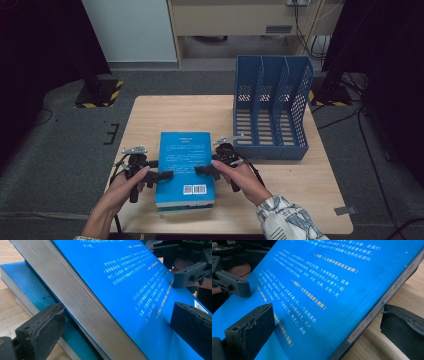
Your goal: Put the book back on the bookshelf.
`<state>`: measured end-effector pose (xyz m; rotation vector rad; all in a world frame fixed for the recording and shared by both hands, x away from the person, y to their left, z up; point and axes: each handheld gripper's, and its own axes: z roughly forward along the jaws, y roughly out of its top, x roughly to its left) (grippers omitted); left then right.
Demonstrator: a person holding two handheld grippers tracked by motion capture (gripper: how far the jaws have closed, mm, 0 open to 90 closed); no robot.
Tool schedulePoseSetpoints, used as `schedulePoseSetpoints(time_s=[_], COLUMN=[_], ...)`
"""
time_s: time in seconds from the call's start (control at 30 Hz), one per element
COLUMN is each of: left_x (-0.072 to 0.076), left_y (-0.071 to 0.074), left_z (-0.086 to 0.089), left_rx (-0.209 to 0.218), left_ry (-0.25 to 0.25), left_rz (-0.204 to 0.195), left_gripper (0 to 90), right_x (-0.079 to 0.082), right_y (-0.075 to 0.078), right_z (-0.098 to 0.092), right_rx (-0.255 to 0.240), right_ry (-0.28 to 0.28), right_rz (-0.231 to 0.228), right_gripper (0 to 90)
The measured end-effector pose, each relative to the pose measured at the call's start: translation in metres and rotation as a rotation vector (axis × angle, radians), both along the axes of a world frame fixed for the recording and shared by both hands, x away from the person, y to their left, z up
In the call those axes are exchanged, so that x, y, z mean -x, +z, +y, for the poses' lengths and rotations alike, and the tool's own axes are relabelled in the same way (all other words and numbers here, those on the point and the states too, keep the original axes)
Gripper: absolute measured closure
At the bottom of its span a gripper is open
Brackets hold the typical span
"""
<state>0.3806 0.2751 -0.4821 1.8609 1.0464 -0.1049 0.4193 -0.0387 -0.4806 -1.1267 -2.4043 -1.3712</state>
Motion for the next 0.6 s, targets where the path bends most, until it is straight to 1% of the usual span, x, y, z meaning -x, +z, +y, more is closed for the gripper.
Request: schedulePoseSetpoints(time_s=[0.03,0.07,0.13,0.17,0.2,0.37,0.4,0.47,0.5,0.6], left_x=[-0.0005,-0.0013,-0.0019,-0.0017,-0.0004,0.003,0.0038,0.0068,0.0075,0.0068], left_y=[0.0004,0.0009,0.0014,0.0014,0.0001,-0.0003,-0.001,-0.0046,-0.0056,-0.0047], left_z=[-0.0002,-0.0003,0.0,0.0001,0.0004,0.0019,0.0028,0.002,0.0023,0.0011], left_rx=[-0.002,-0.008,-0.011,-0.011,-0.001,0.003,0.015,0.044,0.054,0.049], left_ry=[0.0,-0.006,-0.013,-0.013,-0.006,-0.004,-0.025,-0.067,-0.067,-0.063], left_rz=[0.006,0.006,0.002,-0.002,-0.002,-0.003,0.009,0.034,0.029,0.024], left_gripper=[0.0,0.0,0.0,0.0,0.0,0.0,1.5,1.2,1.2,1.2], right_x=[0.0,-0.0007,-0.0029,-0.0038,-0.0037,-0.0029,-0.003,-0.003,-0.0029,-0.0028], right_y=[0.0,-0.0007,-0.0058,-0.007,-0.0061,-0.0068,-0.0062,-0.006,-0.0059,-0.0054], right_z=[0.0,0.0002,0.0032,0.006,0.007,0.0062,0.0063,0.0063,0.0062,0.0063], right_rx=[0.0,-0.007,-0.044,-0.054,-0.047,-0.053,-0.048,-0.047,-0.047,-0.045], right_ry=[0.0,-0.001,0.016,0.013,0.006,0.006,0.007,0.007,0.009,0.009], right_rz=[0.0,0.015,0.052,0.068,0.07,0.061,0.06,0.06,0.06,0.061], right_gripper=[0.0,0.5,0.4,0.0,0.0,0.3,0.3,0.4,0.4,0.5])
